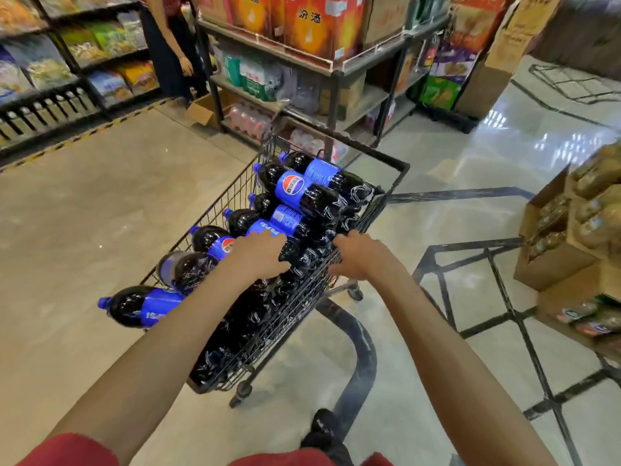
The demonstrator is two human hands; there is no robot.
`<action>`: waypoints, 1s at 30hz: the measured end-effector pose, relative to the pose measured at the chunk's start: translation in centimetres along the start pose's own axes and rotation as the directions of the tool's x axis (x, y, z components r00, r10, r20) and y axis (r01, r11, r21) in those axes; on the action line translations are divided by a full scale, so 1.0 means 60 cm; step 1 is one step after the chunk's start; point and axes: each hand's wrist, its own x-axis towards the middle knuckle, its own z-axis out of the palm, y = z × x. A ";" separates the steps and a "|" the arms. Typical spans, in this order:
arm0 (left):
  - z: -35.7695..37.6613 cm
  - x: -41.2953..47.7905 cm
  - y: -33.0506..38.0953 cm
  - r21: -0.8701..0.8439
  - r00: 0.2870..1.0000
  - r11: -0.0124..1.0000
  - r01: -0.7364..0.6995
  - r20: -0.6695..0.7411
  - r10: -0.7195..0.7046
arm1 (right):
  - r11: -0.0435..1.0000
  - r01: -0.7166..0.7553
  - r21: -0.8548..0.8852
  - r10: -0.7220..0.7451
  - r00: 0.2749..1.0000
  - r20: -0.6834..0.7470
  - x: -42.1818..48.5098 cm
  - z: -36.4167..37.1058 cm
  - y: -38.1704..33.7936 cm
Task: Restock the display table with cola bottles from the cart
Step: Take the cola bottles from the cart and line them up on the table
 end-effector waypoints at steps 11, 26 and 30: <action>-0.033 0.150 0.016 -0.088 0.988 0.985 0.152 -0.002 -0.153 | 0.991 0.134 0.007 -0.134 0.991 0.007 0.153 -0.045 0.103; -0.020 0.370 -0.077 -0.538 0.888 0.756 0.374 -0.026 -0.458 | 0.980 0.197 -0.010 -0.197 0.980 0.000 0.348 -0.080 0.099; -0.004 0.425 -0.097 -0.725 0.838 0.544 0.423 0.085 -0.539 | 0.982 0.188 0.027 -0.188 0.982 0.008 0.392 -0.066 0.075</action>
